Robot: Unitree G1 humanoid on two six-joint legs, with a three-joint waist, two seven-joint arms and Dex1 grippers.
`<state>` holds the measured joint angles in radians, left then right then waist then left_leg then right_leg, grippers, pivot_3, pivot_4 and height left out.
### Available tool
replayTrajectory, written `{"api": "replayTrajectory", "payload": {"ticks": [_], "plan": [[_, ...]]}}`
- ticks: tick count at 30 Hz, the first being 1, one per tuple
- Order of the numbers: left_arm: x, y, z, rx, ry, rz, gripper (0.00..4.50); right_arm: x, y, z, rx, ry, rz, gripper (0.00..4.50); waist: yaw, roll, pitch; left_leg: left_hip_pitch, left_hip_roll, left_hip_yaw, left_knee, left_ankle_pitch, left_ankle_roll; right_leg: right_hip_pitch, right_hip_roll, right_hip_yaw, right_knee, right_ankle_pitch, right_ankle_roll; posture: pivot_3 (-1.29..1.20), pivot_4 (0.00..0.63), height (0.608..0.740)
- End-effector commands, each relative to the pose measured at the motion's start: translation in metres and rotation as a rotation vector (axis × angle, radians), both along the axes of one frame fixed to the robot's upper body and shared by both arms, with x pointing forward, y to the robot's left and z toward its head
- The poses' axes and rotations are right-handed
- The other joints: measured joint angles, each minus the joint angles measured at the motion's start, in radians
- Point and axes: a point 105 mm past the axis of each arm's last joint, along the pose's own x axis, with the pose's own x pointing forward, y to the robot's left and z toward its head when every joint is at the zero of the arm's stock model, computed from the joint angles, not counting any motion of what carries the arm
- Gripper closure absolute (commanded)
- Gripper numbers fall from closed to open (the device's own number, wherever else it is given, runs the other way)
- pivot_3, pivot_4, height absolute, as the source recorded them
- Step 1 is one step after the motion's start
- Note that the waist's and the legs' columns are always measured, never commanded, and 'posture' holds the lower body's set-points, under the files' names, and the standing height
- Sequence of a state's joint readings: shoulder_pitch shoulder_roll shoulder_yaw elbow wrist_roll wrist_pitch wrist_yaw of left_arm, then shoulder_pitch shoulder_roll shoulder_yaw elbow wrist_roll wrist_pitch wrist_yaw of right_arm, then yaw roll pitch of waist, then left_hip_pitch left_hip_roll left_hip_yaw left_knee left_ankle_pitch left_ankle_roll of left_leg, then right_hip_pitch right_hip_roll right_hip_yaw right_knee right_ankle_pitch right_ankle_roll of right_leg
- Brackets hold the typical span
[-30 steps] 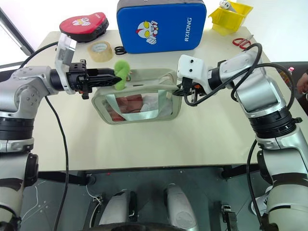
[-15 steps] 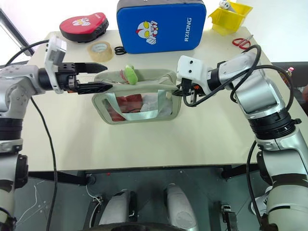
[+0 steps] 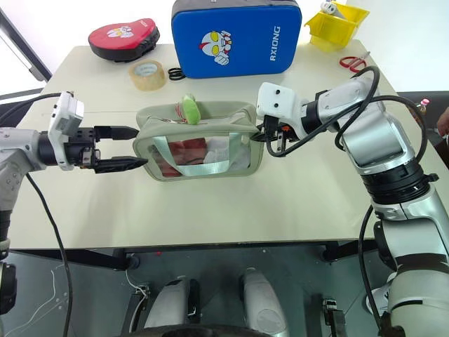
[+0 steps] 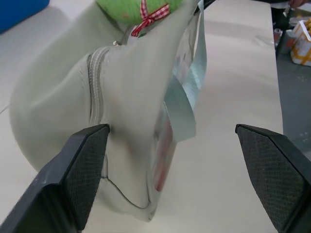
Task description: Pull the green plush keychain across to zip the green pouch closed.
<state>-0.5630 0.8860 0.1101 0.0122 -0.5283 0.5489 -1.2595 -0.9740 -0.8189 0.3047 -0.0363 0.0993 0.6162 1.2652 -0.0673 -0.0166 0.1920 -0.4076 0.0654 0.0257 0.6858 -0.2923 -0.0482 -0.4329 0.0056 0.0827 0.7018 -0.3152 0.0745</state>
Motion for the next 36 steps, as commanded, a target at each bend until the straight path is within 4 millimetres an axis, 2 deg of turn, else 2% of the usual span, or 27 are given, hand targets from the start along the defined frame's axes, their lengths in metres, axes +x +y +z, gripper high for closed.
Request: {"api": "replayTrajectory", "payload": {"ticks": [1,5,8,11,14,16,18,21,25,35,36], "plan": [[0.007,-0.004,0.003,0.027,-0.063,0.010,2.38,-0.004,0.004,0.008,-0.004,-0.029,0.022,4.50,-0.002,0.000,0.000,0.000,0.000,0.000,0.000,0.000,0.000,0.000,0.000,0.000,0.000,0.000,0.000,0.00,0.150,0.737],[0.013,-0.006,0.003,0.028,-0.073,0.020,4.44,-0.005,0.004,0.008,-0.003,-0.029,0.020,4.50,-0.001,0.000,0.000,0.000,0.000,0.000,0.000,0.000,0.000,0.000,0.000,0.000,0.000,0.000,0.000,0.00,0.150,0.737],[0.014,-0.006,0.003,0.037,-0.078,0.020,4.44,-0.006,0.002,0.007,-0.006,-0.027,0.016,4.50,0.000,0.000,0.000,0.000,0.000,0.000,0.000,0.000,0.000,0.000,0.000,0.000,0.000,0.000,0.000,0.00,0.150,0.737],[0.017,-0.008,0.002,0.049,-0.095,0.022,4.50,-0.014,-0.001,0.010,-0.010,-0.016,0.038,3.42,0.002,0.000,0.000,0.000,0.000,0.000,0.000,0.000,0.000,0.000,0.000,0.000,0.000,0.000,0.000,0.00,0.150,0.737],[0.017,-0.009,0.001,0.053,-0.097,0.021,4.50,-0.024,-0.002,0.020,0.018,-0.010,0.085,1.97,0.007,0.000,0.000,0.000,0.000,0.000,0.000,0.000,0.000,0.000,0.000,0.000,0.000,0.000,0.000,0.00,0.150,0.737],[0.018,-0.009,0.000,0.055,-0.098,0.022,4.50,-0.028,-0.001,0.047,0.132,-0.018,0.110,0.86,0.009,0.000,0.000,0.000,0.000,0.000,0.000,0.000,0.000,0.000,0.000,0.000,0.000,0.000,0.000,0.00,0.150,0.737],[0.018,-0.010,0.000,0.055,-0.102,0.021,4.50,-0.028,0.004,0.065,0.225,-0.016,0.108,0.04,0.012,0.000,0.000,0.000,0.000,0.000,0.000,0.000,0.000,0.000,0.000,0.000,0.000,0.000,0.000,0.00,0.150,0.737],[0.018,-0.011,0.000,0.056,-0.107,0.020,4.50,-0.022,0.028,0.082,0.366,0.053,0.069,0.04,0.007,0.000,0.000,0.001,0.000,0.000,0.000,0.000,0.000,0.000,0.000,0.000,0.001,0.000,0.000,0.00,0.150,0.737],[0.016,-0.013,-0.001,0.056,-0.110,0.015,4.50,-0.017,0.059,0.084,0.449,0.199,0.006,0.04,0.005,0.000,0.000,0.001,0.000,-0.001,0.000,0.000,0.000,0.000,0.000,-0.001,0.002,0.000,0.000,0.00,0.150,0.737],[0.017,-0.013,-0.001,0.053,-0.111,0.020,4.50,-0.007,0.083,0.067,0.418,0.317,-0.124,0.04,0.022,0.000,0.000,-0.001,0.000,0.000,0.000,0.000,0.000,-0.001,0.000,-0.001,0.000,0.000,0.000,0.00,0.150,0.737],[0.017,-0.013,-0.002,0.052,-0.111,0.020,4.50,-0.007,0.085,0.066,0.419,0.325,-0.127,0.57,0.021,0.000,0.000,-0.001,0.000,0.000,0.000,0.000,0.000,-0.001,0.000,-0.001,0.000,0.000,0.000,0.00,0.150,0.737]]}}
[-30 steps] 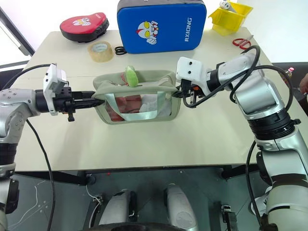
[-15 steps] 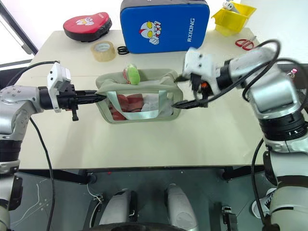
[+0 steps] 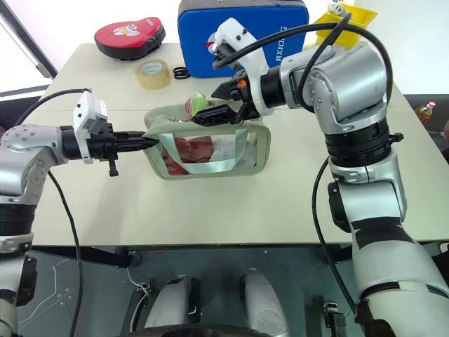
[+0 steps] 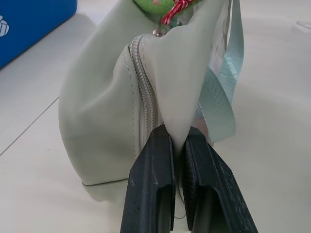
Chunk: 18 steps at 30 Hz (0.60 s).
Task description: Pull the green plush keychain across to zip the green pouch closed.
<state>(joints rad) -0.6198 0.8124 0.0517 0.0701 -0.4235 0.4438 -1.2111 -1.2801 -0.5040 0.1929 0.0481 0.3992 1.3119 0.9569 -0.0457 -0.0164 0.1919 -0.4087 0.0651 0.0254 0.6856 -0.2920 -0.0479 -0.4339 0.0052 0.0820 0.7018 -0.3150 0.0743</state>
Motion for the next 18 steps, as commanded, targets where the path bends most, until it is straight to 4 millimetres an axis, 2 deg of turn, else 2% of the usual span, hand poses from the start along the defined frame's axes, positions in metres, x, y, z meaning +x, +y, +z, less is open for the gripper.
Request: {"api": "replayTrajectory", "payload": {"ticks": [1,8,15,18], "plan": [[-0.002,-0.001,0.003,0.013,-0.027,-0.004,4.50,-0.004,0.010,0.013,0.012,-0.032,0.014,0.90,-0.001,0.000,0.000,0.000,0.000,0.000,0.000,0.000,0.000,0.000,0.000,0.000,0.000,0.000,0.000,0.00,0.150,0.737],[-0.002,-0.001,0.002,0.019,-0.025,-0.004,4.50,-0.003,0.012,0.011,0.026,-0.023,-0.007,4.48,0.000,0.000,0.000,0.000,0.000,0.000,0.000,0.000,0.000,0.000,0.000,0.000,0.000,0.000,0.000,0.00,0.150,0.737],[0.000,-0.001,-0.002,0.025,-0.018,0.003,4.50,-0.003,0.004,0.016,0.056,-0.038,-0.017,4.48,0.000,0.000,0.000,0.000,0.000,0.000,0.000,0.000,0.000,0.000,0.000,0.000,0.000,0.000,0.000,0.00,0.150,0.737],[0.000,0.001,-0.004,0.018,-0.009,0.020,4.50,0.001,-0.014,0.024,0.059,-0.086,-0.055,4.48,0.001,0.000,0.000,0.000,0.000,0.000,0.000,0.000,0.000,0.000,0.000,0.000,0.000,0.000,0.000,0.00,0.150,0.737]]}}
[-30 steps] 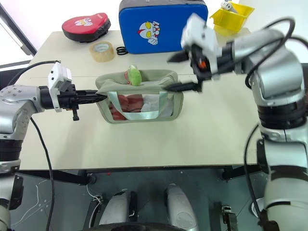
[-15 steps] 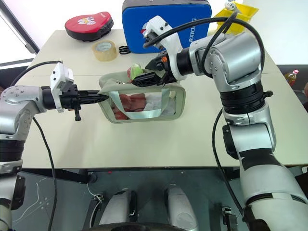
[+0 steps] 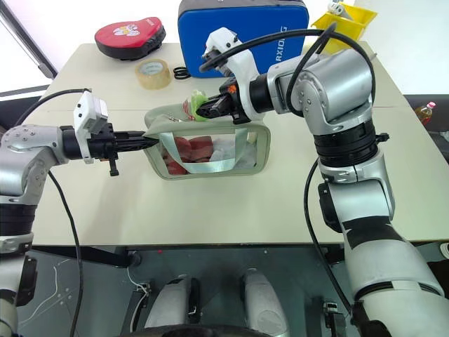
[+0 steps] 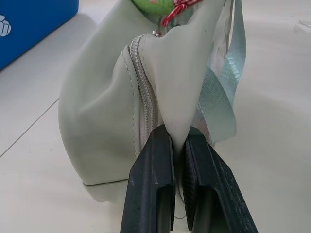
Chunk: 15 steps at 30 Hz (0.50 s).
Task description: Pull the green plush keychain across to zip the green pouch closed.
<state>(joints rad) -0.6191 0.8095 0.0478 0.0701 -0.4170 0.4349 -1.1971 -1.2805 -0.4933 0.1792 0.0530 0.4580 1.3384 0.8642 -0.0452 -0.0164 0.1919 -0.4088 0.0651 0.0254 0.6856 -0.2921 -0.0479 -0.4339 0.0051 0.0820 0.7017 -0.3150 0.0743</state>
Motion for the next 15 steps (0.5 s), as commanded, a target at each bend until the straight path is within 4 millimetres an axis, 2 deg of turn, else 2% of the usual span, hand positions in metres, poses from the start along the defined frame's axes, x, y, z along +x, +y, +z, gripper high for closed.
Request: {"api": "replayTrajectory", "payload": {"ticks": [1,6,11,15], "plan": [[-0.001,0.002,-0.005,0.011,0.004,0.015,4.50,0.003,-0.026,0.027,0.033,-0.121,-0.052,4.48,0.001,0.000,0.000,0.000,0.000,0.000,0.000,0.000,0.000,0.000,0.000,0.000,0.000,0.000,0.000,0.00,0.150,0.737],[-0.001,0.006,-0.008,0.011,0.007,0.047,4.50,0.024,-0.092,0.033,-0.040,-0.218,-0.262,4.48,0.002,0.000,0.000,0.000,0.000,0.000,0.000,0.000,0.000,0.001,0.000,0.000,-0.001,0.000,0.000,0.00,0.150,0.737],[-0.001,0.009,-0.008,0.006,0.005,0.070,4.50,0.030,-0.155,0.014,-0.181,-0.242,-0.439,4.48,0.000,0.000,0.000,0.000,0.000,0.001,0.000,0.000,0.000,0.001,0.000,0.001,-0.002,0.000,0.000,0.00,0.150,0.737],[-0.004,0.010,-0.012,0.004,0.012,0.083,4.50,0.024,-0.212,-0.013,-0.373,-0.246,-0.589,4.48,0.001,0.000,0.000,0.001,0.000,0.001,-0.001,0.000,0.000,0.001,0.000,0.001,-0.002,0.000,0.000,0.00,0.150,0.737]]}}
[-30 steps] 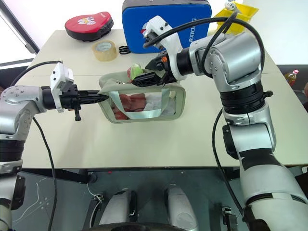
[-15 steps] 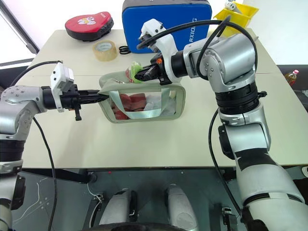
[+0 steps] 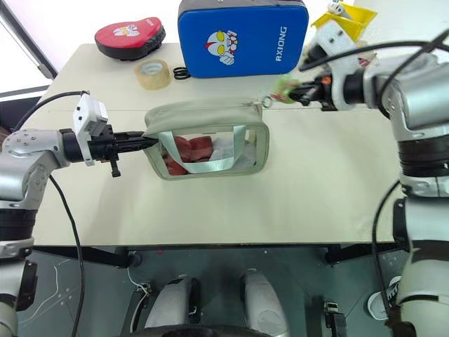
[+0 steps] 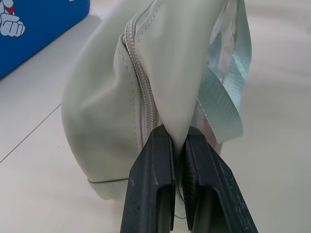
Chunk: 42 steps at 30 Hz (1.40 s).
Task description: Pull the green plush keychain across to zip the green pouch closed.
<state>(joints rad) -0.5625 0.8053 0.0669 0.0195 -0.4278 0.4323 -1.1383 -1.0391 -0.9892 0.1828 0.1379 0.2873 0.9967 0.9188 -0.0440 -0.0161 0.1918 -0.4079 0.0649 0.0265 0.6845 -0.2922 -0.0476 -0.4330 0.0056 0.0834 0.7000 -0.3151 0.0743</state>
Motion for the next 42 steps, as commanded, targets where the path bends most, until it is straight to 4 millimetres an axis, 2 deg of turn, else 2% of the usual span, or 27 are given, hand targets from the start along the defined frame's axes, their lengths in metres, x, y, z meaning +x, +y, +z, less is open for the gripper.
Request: {"api": "replayTrajectory", "payload": {"ticks": [1,3,5,6,11,17,22,28,30,34,37,38,40,42], "plan": [[-0.001,0.009,-0.007,0.017,0.025,0.046,4.50,-0.006,-0.041,-0.003,-0.131,-0.037,-0.130,4.48,0.000,0.000,0.000,0.000,0.000,0.000,0.000,0.000,0.000,0.000,0.000,0.000,0.000,0.000,0.000,0.00,0.150,0.737],[-0.001,0.010,-0.004,0.002,0.023,0.059,4.50,-0.015,-0.046,-0.027,-0.166,0.033,-0.124,4.48,0.001,0.000,0.000,0.000,0.000,0.000,0.000,0.000,0.000,0.000,0.000,0.000,0.000,0.000,0.000,0.00,0.150,0.737],[0.000,0.011,-0.003,-0.004,0.026,0.065,4.50,-0.023,-0.036,-0.062,-0.187,0.112,-0.085,4.48,0.001,0.000,0.000,0.000,0.000,0.000,0.000,0.000,0.000,0.001,0.000,0.000,0.000,0.000,0.000,0.00,0.150,0.737],[0.000,0.012,-0.003,-0.003,0.028,0.066,4.50,-0.025,-0.032,-0.072,-0.188,0.129,-0.074,4.48,0.001,0.000,0.000,0.001,0.000,0.000,0.000,0.000,0.000,0.001,0.000,0.000,0.000,0.000,0.000,0.00,0.150,0.737],[0.000,0.012,-0.003,-0.004,0.031,0.067,4.50,-0.020,-0.009,-0.094,-0.111,0.144,-0.074,4.48,-0.003,0.001,-0.001,0.003,0.000,0.000,0.000,0.001,0.001,0.002,0.001,0.001,0.001,0.000,0.000,0.00,0.150,0.737],[0.000,0.012,-0.001,-0.010,0.032,0.072,4.50,-0.021,0.004,-0.106,-0.115,0.159,-0.053,4.48,-0.001,0.001,-0.001,0.003,0.000,0.000,0.000,0.001,0.002,0.003,0.001,0.001,0.001,0.000,0.000,0.00,0.150,0.737],[0.000,0.012,-0.002,-0.011,0.034,0.073,4.50,-0.024,0.002,-0.119,-0.207,0.170,-0.037,4.48,-0.002,0.001,-0.001,0.003,0.000,0.000,0.000,0.001,0.002,0.003,0.001,0.001,0.001,0.000,0.000,0.00,0.150,0.737],[0.001,0.009,-0.003,-0.018,0.034,0.070,4.50,-0.015,-0.008,-0.121,-0.325,0.135,-0.065,4.48,-0.002,0.001,-0.001,0.003,0.000,0.000,0.000,0.001,0.002,0.003,0.001,0.001,0.001,0.000,0.000,0.00,0.150,0.737],[0.001,0.007,-0.003,-0.027,0.036,0.067,4.50,-0.013,0.000,-0.117,-0.283,0.129,-0.045,4.48,-0.002,0.001,-0.001,0.003,0.000,0.000,0.000,0.001,0.002,0.003,0.001,0.001,0.001,0.000,0.000,0.00,0.150,0.737],[0.003,0.005,-0.004,-0.022,0.032,0.059,4.50,-0.018,0.041,-0.098,-0.091,0.120,0.086,4.48,-0.002,0.001,-0.001,0.003,0.000,0.000,0.000,0.001,0.002,0.003,0.001,0.001,0.001,0.000,0.000,0.00,0.150,0.737],[0.003,0.003,-0.002,-0.026,0.027,0.050,4.50,-0.027,0.065,-0.081,0.045,0.130,0.177,3.43,-0.001,0.001,-0.001,0.003,0.000,-0.001,0.000,0.001,0.002,0.003,0.001,0.000,0.001,0.000,0.000,0.00,0.150,0.737],[0.003,0.002,-0.002,-0.027,0.026,0.046,4.50,-0.031,0.069,-0.077,0.065,0.133,0.205,2.82,0.000,0.001,-0.001,0.003,0.000,-0.001,0.000,0.001,0.002,0.003,0.001,0.000,0.001,0.000,0.000,0.00,0.150,0.737],[0.001,0.000,0.000,-0.027,0.019,0.029,4.50,-0.034,0.070,-0.064,0.120,0.118,0.225,1.95,0.003,0.001,-0.001,0.002,0.000,-0.001,0.000,0.001,0.002,0.003,0.001,0.000,0.000,0.000,0.000,0.00,0.150,0.737],[-0.001,-0.003,0.003,-0.027,0.012,0.002,4.50,-0.033,0.062,-0.056,0.137,0.102,0.209,0.97,0.005,0.001,-0.001,0.002,0.000,-0.001,0.000,0.001,0.002,0.003,0.000,-0.001,0.000,0.000,0.000,0.00,0.150,0.737]]}}
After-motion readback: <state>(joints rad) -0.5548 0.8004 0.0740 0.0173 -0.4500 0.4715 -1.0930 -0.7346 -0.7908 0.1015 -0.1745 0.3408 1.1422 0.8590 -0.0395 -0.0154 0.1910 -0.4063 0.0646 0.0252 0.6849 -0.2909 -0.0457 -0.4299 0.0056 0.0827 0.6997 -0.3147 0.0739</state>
